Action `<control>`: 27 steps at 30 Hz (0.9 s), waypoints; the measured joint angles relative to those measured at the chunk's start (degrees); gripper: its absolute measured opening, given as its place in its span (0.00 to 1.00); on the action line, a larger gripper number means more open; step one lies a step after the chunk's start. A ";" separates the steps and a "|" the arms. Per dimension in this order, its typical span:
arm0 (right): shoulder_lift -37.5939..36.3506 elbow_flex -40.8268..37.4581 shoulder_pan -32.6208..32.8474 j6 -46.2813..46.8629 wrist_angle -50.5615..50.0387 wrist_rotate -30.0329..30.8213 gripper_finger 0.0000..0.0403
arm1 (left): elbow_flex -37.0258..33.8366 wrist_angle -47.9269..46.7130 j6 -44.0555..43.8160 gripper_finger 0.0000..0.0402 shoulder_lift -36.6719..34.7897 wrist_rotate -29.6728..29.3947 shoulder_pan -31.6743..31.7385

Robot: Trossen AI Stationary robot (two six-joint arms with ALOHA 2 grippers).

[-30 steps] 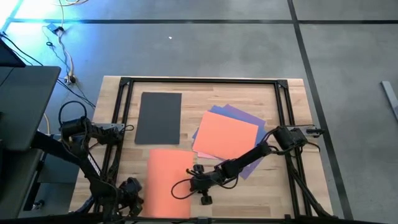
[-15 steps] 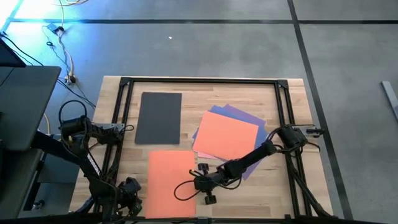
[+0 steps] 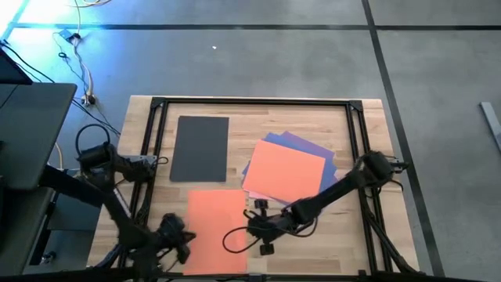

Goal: Organize paper
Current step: Stack the right orange paper on top of the left orange paper

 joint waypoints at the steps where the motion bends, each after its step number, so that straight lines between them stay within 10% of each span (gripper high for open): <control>1: -1.14 0.00 0.39 0.29 -1.75 1.89 0.00 | 0.00 1.59 3.21 0.00 0.52 -0.14 1.78; 10: -4.39 0.00 2.90 4.18 -11.94 11.11 0.00 | 0.07 10.52 21.29 0.00 5.47 10.44 12.55; 27: -4.15 0.00 3.53 6.18 -14.43 11.58 0.00 | 0.29 -5.89 9.30 0.00 6.61 21.70 6.12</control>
